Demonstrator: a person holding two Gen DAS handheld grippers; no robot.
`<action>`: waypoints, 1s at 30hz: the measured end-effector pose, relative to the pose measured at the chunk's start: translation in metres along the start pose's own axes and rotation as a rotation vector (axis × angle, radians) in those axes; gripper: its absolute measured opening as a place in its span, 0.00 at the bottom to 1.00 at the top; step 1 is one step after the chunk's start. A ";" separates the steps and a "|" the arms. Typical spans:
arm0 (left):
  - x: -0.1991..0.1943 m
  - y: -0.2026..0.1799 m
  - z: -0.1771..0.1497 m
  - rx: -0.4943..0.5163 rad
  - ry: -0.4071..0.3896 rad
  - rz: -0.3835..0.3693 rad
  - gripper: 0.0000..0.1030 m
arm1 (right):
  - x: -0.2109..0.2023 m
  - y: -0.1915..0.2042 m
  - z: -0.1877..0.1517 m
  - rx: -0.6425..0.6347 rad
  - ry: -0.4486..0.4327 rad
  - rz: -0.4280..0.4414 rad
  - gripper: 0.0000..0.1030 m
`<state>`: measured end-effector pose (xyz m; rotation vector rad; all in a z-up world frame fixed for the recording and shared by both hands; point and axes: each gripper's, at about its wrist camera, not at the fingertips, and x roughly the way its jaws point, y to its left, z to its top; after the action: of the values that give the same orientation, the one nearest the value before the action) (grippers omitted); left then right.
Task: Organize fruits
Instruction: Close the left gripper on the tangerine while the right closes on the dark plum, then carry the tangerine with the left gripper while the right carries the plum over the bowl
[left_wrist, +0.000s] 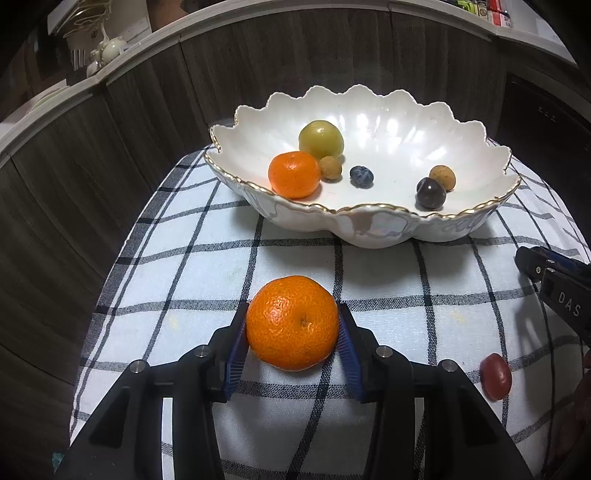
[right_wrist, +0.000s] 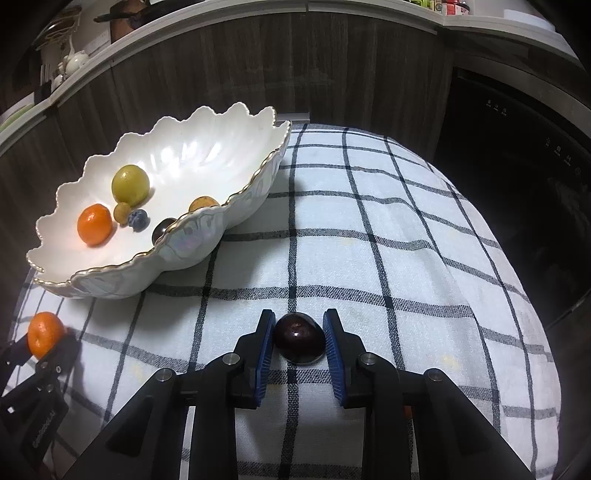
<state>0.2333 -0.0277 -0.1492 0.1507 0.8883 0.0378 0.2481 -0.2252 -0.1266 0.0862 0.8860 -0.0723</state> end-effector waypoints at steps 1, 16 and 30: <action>-0.002 0.000 0.001 0.001 -0.005 0.001 0.43 | -0.001 0.000 0.000 -0.001 0.000 0.000 0.27; -0.033 0.002 0.010 -0.005 -0.055 -0.005 0.43 | -0.028 0.001 0.007 -0.001 -0.046 0.026 0.27; -0.064 0.005 0.024 -0.019 -0.107 -0.015 0.43 | -0.054 0.005 0.022 -0.004 -0.095 0.055 0.27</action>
<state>0.2116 -0.0315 -0.0838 0.1275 0.7822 0.0237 0.2314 -0.2210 -0.0702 0.1021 0.7886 -0.0233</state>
